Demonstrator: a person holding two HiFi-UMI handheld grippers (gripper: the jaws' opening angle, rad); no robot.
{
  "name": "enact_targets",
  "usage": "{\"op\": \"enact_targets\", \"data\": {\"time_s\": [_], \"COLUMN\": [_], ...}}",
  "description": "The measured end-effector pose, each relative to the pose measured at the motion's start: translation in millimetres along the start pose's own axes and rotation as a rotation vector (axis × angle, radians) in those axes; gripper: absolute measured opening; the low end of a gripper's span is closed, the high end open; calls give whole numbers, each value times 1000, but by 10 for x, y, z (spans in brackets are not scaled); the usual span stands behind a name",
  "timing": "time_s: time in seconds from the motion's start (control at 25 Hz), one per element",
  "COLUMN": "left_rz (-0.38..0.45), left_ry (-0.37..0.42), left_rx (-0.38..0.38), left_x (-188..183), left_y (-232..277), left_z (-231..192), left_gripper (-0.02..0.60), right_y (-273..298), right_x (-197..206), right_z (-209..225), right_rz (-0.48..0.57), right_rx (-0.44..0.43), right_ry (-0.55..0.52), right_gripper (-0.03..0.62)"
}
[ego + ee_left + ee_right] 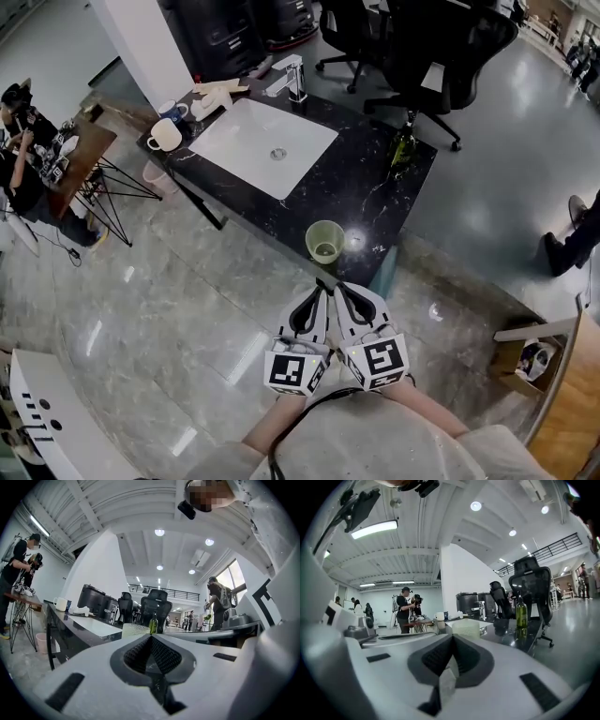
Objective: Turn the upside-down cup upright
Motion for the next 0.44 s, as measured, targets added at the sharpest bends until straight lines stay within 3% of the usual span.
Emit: {"op": "enact_targets", "data": {"time_s": [0.44], "left_rz": [-1], "left_ry": [24], "left_rx": [-31], "left_x": [-38], "left_y": [-117], "left_z": [157], "left_gripper": [8], "right_y": [-158], "right_x": [-27], "right_z": [11], "right_rz": [-6], "right_rx": [-35], "right_ry": [28], "right_gripper": [6]}}
Point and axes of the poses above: the fingertips, and each gripper's own axes: y forward along the fingers, z to its right, x out of its underside, the point moved 4 cm from there along -y, backward along the fingers, and after that the axes turned 12 degrees about z, right-handed, at the moved point
